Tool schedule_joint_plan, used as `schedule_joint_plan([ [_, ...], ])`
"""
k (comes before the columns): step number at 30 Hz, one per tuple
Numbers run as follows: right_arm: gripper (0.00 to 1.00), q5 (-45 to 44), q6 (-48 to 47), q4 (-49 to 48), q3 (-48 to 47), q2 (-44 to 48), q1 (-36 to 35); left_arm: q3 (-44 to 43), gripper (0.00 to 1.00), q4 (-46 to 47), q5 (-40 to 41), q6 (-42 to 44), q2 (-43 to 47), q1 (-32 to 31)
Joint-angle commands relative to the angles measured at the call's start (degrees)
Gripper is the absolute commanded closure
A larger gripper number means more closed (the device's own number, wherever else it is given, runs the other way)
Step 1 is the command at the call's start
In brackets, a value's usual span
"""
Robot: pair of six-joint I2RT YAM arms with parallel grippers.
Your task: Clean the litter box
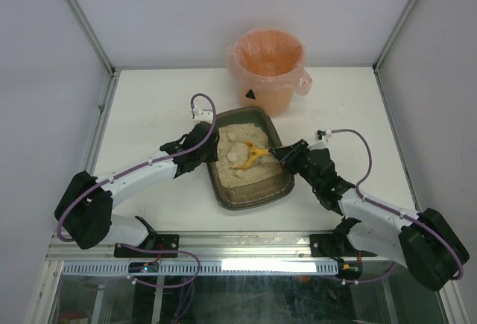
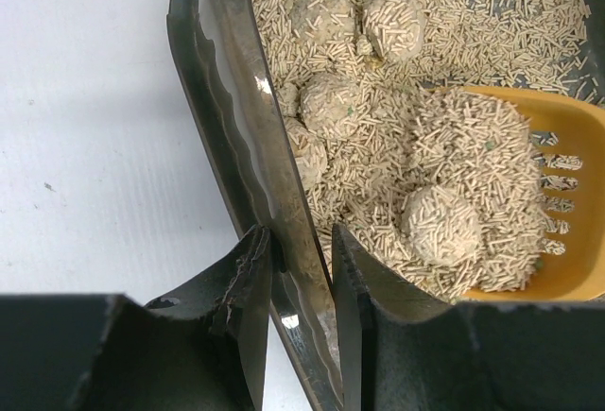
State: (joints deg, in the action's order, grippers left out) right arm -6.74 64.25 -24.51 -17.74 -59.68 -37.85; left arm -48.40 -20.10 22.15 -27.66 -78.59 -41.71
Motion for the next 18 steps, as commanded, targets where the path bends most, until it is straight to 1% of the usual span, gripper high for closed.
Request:
schedule_joint_plan([
  [1,1.00,0.56,2.38,-6.12,1.10,3.62,2.19,-1.96,0.73,4.03,-2.03,0.33,0.34,-1.30],
  [6,1.00,2.35,3.74,-9.98,3.58,3.33,3.61,-1.74,0.72,3.97,-1.87,0.33,0.91,-1.28],
  [13,1.00,4.03,6.28,-17.84,6.87,2.47,5.07,-1.73,0.71,3.97,-1.78,0.42,1.34,-1.31],
  [18,1.00,4.70,7.26,-20.80,8.10,2.62,5.99,-1.88,0.70,4.01,-1.72,0.41,1.33,-1.32],
])
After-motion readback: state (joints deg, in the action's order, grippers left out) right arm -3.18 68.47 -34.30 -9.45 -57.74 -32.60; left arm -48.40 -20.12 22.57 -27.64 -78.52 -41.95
